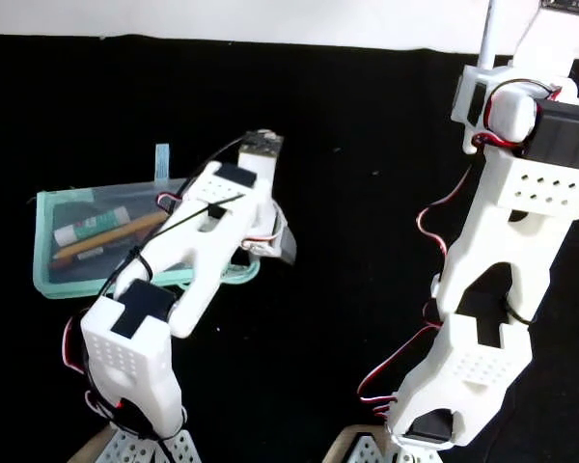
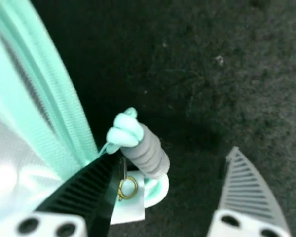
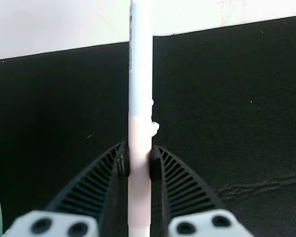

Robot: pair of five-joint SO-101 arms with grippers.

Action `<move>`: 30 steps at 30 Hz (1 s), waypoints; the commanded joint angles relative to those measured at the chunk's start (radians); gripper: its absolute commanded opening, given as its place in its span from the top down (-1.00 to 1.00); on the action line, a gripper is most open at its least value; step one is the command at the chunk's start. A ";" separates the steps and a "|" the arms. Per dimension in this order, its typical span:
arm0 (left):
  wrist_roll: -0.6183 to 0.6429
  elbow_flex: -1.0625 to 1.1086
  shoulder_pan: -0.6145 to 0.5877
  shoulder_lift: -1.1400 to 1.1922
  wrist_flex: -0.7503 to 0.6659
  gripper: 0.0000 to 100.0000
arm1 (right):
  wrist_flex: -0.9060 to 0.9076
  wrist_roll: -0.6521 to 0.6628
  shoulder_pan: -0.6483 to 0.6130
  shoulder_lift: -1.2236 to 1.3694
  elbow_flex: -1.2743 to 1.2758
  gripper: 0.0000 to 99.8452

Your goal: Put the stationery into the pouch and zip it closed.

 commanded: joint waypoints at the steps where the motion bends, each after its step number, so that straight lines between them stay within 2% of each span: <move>1: -0.086 0.001 -0.025 -0.048 -0.037 0.68 | 0.010 0.002 0.010 -0.035 0.001 0.99; 5: -0.163 -0.007 -0.030 -0.050 -0.040 0.99 | 0.010 0.002 0.010 -0.035 0.001 0.99; 11: -0.175 -0.015 -0.015 -0.064 -0.023 0.99 | 0.010 0.002 0.010 -0.035 0.001 0.99; 15: -0.183 -0.139 0.045 -0.081 0.126 0.99 | 0.010 0.002 0.010 -0.035 0.001 0.99; 22: -0.450 -0.381 0.189 -0.139 0.376 0.99 | 0.010 0.002 0.012 -0.035 0.001 0.99; 30: -0.657 -0.595 0.194 -0.189 0.545 0.99 | 0.010 0.002 0.024 -0.035 0.001 0.99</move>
